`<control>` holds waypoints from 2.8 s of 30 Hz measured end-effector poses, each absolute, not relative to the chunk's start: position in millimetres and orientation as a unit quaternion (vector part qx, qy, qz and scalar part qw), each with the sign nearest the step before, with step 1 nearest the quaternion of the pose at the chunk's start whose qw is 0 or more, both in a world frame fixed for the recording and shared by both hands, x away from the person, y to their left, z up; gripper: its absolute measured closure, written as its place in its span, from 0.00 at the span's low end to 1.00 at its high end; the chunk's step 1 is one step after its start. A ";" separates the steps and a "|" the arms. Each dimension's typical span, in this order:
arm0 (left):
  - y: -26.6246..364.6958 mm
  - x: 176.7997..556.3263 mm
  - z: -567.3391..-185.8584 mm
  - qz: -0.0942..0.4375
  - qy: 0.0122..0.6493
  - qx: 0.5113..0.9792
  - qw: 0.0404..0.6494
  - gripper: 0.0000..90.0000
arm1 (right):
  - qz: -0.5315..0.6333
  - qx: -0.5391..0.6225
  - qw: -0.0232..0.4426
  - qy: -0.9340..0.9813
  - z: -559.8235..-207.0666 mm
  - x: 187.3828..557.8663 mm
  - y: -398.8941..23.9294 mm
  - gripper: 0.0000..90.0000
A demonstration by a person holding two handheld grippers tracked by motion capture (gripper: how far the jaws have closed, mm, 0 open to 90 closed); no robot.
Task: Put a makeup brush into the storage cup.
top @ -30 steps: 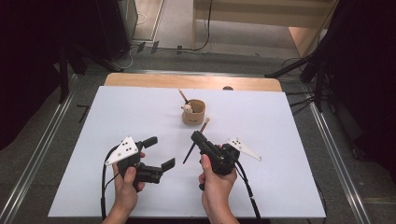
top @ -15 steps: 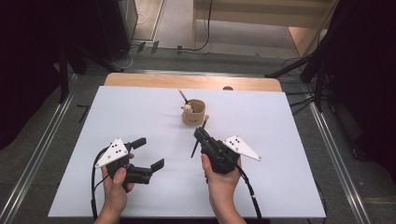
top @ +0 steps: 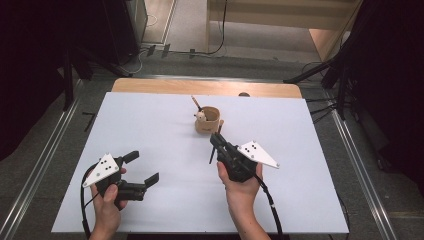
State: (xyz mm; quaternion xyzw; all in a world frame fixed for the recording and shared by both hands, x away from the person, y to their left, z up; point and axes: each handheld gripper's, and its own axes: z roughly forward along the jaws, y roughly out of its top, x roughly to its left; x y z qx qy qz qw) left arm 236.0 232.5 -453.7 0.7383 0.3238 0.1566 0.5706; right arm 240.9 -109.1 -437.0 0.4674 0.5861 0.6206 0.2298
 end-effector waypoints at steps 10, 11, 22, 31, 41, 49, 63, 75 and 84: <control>264.2 229.8 -463.1 0.170 0.336 0.730 0.570 0.00 | 0.620 0.441 0.246 0.600 -423.3 255.2 -113.8 0.94; 266.2 229.0 -463.4 0.171 0.336 0.732 0.568 0.00 | 0.622 0.436 0.250 0.600 -420.9 257.0 -115.3 0.94; 283.2 224.6 -469.1 0.173 0.352 0.725 0.566 0.00 | 0.638 0.397 0.288 0.593 -404.6 280.0 -124.2 0.94; 289.1 226.2 -468.1 0.176 0.359 0.717 0.571 0.00 | 0.624 0.397 0.316 0.594 -402.4 293.8 -123.8 0.94; 285.3 229.2 -469.3 0.169 0.356 0.721 0.571 0.00 | 0.632 0.391 0.319 0.588 -408.7 318.2 -124.4 0.93; 284.4 229.7 -470.6 0.165 0.357 0.721 0.571 0.00 | 0.633 0.390 0.321 0.587 -419.9 340.3 -121.4 0.93; 281.8 230.0 -470.9 0.160 0.350 0.727 0.569 0.00 | 0.625 0.401 0.318 0.590 -443.5 377.1 -121.3 0.93; 283.4 230.9 -471.3 0.160 0.352 0.724 0.571 0.00 | 0.608 0.416 0.305 0.604 -470.7 393.5 -115.9 0.93; 283.5 230.4 -470.5 0.159 0.352 0.724 0.572 0.00 | 0.580 0.426 0.309 0.622 -482.9 392.5 -107.5 0.93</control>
